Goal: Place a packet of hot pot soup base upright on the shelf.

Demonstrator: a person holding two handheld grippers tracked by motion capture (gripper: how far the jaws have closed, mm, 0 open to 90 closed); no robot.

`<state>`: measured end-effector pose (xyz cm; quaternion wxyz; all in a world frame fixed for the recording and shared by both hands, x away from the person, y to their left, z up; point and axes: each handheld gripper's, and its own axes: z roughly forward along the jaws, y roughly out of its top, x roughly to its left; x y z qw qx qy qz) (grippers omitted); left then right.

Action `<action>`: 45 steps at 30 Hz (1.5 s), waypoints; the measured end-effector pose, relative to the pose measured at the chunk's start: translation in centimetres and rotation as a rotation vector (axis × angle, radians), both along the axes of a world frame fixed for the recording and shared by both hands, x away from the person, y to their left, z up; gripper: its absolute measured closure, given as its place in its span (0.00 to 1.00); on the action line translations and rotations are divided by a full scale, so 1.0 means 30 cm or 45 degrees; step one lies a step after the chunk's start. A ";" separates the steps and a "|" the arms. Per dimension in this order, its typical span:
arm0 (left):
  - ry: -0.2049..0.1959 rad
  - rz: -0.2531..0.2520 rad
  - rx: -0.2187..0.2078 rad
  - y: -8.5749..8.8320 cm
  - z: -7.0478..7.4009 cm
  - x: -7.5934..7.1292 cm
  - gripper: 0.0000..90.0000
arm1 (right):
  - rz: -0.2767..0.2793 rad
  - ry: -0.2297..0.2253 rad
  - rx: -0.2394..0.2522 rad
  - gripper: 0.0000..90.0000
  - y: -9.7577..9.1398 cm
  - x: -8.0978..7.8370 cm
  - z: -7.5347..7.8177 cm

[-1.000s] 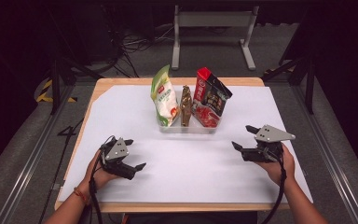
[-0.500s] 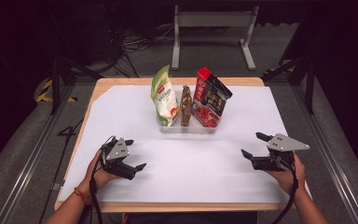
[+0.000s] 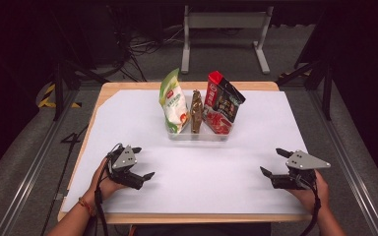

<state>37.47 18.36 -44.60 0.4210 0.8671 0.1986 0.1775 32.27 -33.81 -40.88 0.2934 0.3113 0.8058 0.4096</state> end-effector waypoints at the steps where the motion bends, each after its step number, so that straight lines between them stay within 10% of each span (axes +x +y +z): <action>1: 0.000 -0.002 -0.001 0.000 0.000 0.000 0.05 | -0.007 0.000 0.004 0.19 -0.005 -0.002 -0.003; 32: -0.024 -0.029 -0.021 0.007 0.009 -0.007 0.05 | -0.151 0.020 0.190 0.18 -0.167 -0.085 -0.041; 45: -0.025 -0.030 -0.004 0.019 0.005 -0.021 0.05 | -0.148 -0.001 0.143 0.18 -0.148 -0.075 -0.051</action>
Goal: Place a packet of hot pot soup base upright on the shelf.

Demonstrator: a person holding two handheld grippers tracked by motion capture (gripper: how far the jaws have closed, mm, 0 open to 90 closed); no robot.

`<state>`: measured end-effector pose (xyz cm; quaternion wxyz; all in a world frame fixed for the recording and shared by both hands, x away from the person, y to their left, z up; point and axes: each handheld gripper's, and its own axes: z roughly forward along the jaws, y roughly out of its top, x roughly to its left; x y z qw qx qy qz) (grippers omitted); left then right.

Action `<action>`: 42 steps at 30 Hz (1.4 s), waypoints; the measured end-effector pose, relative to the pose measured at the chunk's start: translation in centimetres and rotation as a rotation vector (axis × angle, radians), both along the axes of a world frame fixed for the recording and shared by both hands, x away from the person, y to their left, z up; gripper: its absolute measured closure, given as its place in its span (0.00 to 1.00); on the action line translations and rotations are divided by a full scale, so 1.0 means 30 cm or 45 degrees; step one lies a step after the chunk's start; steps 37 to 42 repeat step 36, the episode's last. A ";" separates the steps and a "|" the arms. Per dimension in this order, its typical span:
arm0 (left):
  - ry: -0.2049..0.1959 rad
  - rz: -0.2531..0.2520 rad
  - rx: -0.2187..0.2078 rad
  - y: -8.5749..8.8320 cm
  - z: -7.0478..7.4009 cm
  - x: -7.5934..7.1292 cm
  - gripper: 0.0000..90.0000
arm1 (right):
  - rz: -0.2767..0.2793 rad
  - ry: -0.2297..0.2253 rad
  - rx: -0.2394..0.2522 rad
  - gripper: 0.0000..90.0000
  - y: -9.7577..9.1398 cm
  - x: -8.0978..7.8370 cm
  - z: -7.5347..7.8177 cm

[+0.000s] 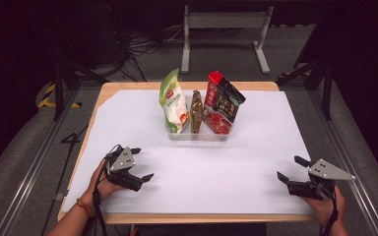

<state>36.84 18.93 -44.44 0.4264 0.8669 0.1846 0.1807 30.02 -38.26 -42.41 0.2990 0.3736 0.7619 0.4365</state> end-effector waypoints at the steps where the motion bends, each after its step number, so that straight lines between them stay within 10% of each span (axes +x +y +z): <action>1: -0.004 0.001 -0.003 0.003 0.001 -0.001 0.05 | 0.003 0.005 0.002 0.18 0.003 0.003 -0.001; 42: 0.005 -0.003 -0.003 -0.002 0.002 0.000 0.05 | 0.010 0.002 -0.012 0.18 0.025 0.009 0.001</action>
